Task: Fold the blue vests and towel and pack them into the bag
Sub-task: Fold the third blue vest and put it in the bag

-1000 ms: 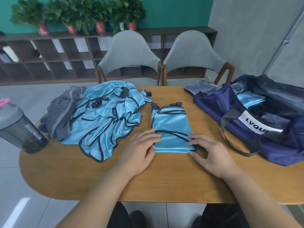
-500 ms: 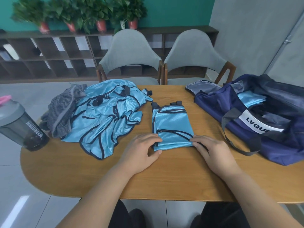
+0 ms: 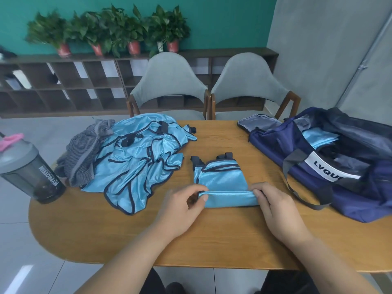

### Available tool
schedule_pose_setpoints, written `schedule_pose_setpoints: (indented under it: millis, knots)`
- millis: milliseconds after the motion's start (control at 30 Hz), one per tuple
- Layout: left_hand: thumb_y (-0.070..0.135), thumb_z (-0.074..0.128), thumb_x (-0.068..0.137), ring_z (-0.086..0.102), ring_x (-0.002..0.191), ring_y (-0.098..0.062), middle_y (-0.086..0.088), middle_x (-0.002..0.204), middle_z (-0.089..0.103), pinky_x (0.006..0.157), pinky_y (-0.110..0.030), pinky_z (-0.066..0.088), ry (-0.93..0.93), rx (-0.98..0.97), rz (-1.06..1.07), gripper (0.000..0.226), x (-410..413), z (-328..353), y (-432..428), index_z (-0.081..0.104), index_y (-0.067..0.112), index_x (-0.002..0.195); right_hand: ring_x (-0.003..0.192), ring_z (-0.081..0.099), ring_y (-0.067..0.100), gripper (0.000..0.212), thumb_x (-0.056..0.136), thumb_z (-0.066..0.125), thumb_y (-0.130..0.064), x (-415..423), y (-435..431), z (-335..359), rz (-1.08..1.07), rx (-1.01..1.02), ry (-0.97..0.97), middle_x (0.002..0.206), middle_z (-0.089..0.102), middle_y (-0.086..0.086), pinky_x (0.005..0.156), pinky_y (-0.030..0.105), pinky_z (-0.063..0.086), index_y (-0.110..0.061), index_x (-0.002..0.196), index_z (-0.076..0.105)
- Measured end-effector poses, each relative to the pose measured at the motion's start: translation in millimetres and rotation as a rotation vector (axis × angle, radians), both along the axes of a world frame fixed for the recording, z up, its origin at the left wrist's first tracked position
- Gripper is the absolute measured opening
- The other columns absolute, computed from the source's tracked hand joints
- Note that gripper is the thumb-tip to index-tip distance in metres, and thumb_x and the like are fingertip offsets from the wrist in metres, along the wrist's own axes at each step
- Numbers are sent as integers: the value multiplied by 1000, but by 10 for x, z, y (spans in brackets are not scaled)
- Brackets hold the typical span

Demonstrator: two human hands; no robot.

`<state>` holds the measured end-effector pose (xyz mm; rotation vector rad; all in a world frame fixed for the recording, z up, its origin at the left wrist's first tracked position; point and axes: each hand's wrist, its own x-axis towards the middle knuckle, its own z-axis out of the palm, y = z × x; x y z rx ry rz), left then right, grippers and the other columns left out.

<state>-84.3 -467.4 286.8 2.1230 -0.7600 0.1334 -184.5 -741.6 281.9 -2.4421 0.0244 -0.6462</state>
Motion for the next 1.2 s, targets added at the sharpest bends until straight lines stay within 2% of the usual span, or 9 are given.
schedule_pose_setpoints:
  millis: [167, 300, 433, 600, 700, 933, 1000, 1100, 1200]
  knots:
    - [27, 71, 100, 58, 68, -3, 8, 78, 68, 67, -15, 46, 311, -181, 14, 14, 1, 232, -113, 75, 34, 112, 77, 63, 11, 20, 110, 38, -36, 156, 92, 221, -79, 90, 57, 86, 69, -9, 73, 36, 52, -39, 115, 57]
    - [35, 66, 102, 56, 65, -4, 1, 77, 67, 61, -16, 42, 362, -174, 146, 11, 196, 295, -187, 69, 39, 112, 69, 62, 13, 14, 110, 45, -31, 622, 92, 388, -97, 2, 129, 79, 67, -8, 61, 16, 44, -35, 110, 59]
    - [34, 63, 104, 47, 53, -3, 1, 75, 61, 52, -16, 34, 336, -74, 260, 14, 341, 209, -263, 67, 41, 115, 80, 65, 21, 12, 107, 54, -27, 1068, 88, 274, -99, -94, 182, 91, 65, -2, 67, 33, 49, -25, 106, 67]
    - [36, 63, 102, 58, 68, -9, 5, 78, 66, 60, -26, 48, 298, 27, 269, 12, 301, 136, -234, 74, 38, 107, 70, 60, 12, 22, 105, 56, -42, 966, 137, 29, -60, -88, 184, 97, 59, -10, 67, 34, 51, -27, 107, 72]
    - [37, 65, 101, 56, 63, -6, 4, 76, 66, 56, -19, 44, 287, 40, 220, 12, 245, 133, -195, 76, 38, 103, 65, 57, 9, 20, 103, 59, -43, 815, 121, -16, -48, -68, 114, 89, 54, -14, 61, 32, 50, -26, 99, 70]
    - [35, 62, 102, 62, 67, -11, 3, 84, 71, 66, -34, 54, 304, 111, 199, 13, 204, 222, -207, 74, 36, 107, 80, 57, 8, 10, 103, 57, -32, 713, 114, -48, 7, -98, 127, 95, 54, -14, 72, 36, 53, -27, 98, 65]
    - [34, 60, 102, 66, 79, -12, 7, 90, 69, 74, -37, 57, 314, 140, 235, 12, 219, 261, -242, 71, 35, 107, 89, 55, 7, 8, 103, 58, -28, 706, 106, -43, 18, -147, 134, 98, 55, -15, 77, 34, 52, -29, 103, 66]
    - [30, 59, 103, 59, 105, -12, 10, 110, 61, 92, -34, 53, -6, 233, 318, 18, 182, 269, -285, 69, 31, 117, 98, 51, 7, 13, 104, 58, -30, 732, 111, -49, 3, -238, 129, 102, 58, -17, 77, 28, 47, -32, 111, 68]
    - [21, 55, 102, 53, 123, -17, 5, 132, 60, 107, -35, 43, -355, 323, 96, 31, -16, 240, -419, 68, 20, 130, 97, 50, 7, 12, 104, 58, -31, 756, 143, -44, -25, -284, 135, 101, 59, -19, 74, 26, 39, -36, 109, 68]
